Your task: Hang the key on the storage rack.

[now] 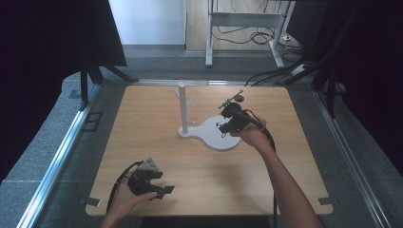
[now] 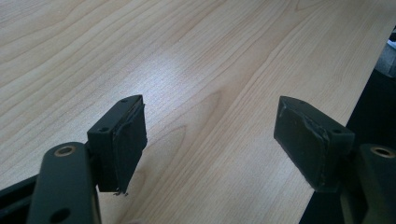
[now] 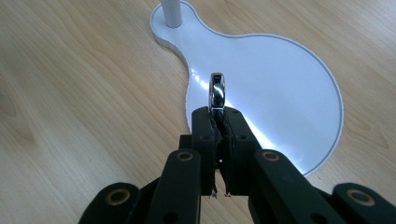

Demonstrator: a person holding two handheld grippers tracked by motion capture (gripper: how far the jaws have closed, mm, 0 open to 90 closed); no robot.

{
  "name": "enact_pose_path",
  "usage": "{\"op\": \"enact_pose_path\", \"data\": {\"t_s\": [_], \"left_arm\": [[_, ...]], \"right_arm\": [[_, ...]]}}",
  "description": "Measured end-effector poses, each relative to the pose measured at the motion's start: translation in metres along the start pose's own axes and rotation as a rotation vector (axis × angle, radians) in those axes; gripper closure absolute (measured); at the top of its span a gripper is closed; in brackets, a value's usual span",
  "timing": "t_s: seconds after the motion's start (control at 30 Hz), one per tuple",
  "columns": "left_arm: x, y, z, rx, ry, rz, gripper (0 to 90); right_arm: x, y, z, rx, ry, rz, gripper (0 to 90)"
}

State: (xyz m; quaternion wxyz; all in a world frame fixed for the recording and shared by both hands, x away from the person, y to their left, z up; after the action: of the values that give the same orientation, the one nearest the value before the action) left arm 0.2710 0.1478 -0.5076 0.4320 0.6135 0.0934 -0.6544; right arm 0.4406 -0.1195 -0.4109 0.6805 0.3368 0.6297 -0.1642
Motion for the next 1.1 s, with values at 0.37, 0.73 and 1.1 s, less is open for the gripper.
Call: {"op": "enact_pose_path", "data": {"t_s": [0.37,0.73,1.1], "left_arm": [[0.0,0.0,0.0,0.002,-0.003,0.001,25.9],[-0.001,0.0,0.0,0.004,-0.003,0.004,25.8],[-0.003,0.0,0.0,0.004,-0.007,0.011,25.9]], "right_arm": [[0.001,0.014,0.004,0.005,-0.002,0.002,84.6],[0.004,0.027,0.008,0.01,-0.001,0.003,84.6],[0.007,0.042,0.008,0.007,0.0,0.0,84.6]]}}
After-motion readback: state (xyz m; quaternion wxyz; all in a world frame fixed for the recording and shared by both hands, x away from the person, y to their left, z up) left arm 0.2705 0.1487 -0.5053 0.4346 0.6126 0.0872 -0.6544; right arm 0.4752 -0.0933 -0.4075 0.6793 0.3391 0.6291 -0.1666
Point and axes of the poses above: each handheld gripper's, and its own axes: x roughly forward along the jaws, y roughly out of its top, z roughly to its right, the point moved 4 cm from there along x, roughly forward along the jaws, and after that the axes turned 15 degrees about -z, right-handed, at the moved point
